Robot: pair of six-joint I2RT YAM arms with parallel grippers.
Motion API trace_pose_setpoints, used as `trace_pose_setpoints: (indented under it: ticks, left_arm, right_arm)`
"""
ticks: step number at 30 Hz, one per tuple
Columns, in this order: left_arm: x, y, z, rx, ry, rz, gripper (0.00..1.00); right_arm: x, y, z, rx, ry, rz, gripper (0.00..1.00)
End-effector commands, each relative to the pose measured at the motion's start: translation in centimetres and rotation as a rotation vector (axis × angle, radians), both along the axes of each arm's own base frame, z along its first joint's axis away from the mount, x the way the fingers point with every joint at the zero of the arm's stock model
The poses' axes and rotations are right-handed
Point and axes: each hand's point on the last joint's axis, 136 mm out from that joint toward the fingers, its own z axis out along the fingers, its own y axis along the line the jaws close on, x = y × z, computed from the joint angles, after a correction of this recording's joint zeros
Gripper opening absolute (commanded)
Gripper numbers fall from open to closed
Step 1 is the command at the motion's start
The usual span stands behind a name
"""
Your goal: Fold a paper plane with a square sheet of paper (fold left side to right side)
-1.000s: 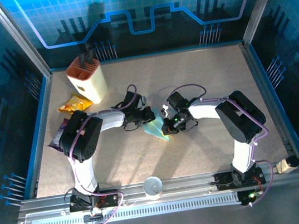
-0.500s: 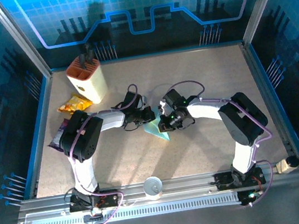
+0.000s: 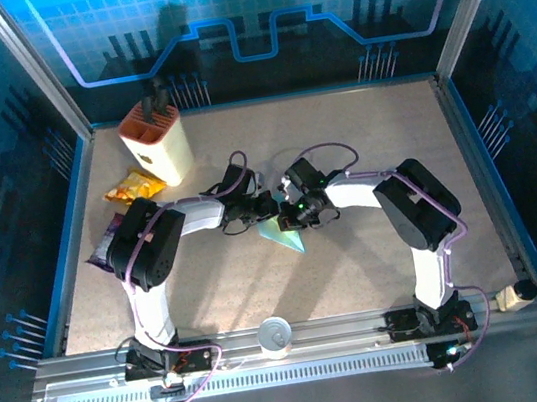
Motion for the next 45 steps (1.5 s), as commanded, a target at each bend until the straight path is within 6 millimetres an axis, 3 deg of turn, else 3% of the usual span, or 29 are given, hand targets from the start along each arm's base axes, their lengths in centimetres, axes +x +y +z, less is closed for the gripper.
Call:
trace_pose_setpoints:
  ticks: [1,6,19,28,45]
  left_arm:
    - [-1.9,2.1,-3.7,0.11,0.078,0.017,0.01]
    - [-1.9,2.4,-4.0,0.122,0.078,0.026,0.0]
    - [-1.7,3.8,-4.6,0.146,0.081,0.054,0.0]
    - [-1.5,3.8,-4.2,0.146,0.072,0.056,0.0]
    - [-1.5,3.9,-4.0,0.151,0.069,0.055,0.0]
  right_arm:
    - [0.1,0.2,-1.0,-0.034,-0.001,0.009,0.0]
    - [-1.3,-0.5,-1.9,-0.069,0.043,0.019,0.0]
    - [-4.3,-2.1,-1.6,-0.095,0.089,0.04,0.0]
    - [-5.4,-3.2,-1.2,-0.128,0.094,0.044,0.0]
    - [-8.8,-6.7,-2.1,-0.184,0.159,0.023,0.0]
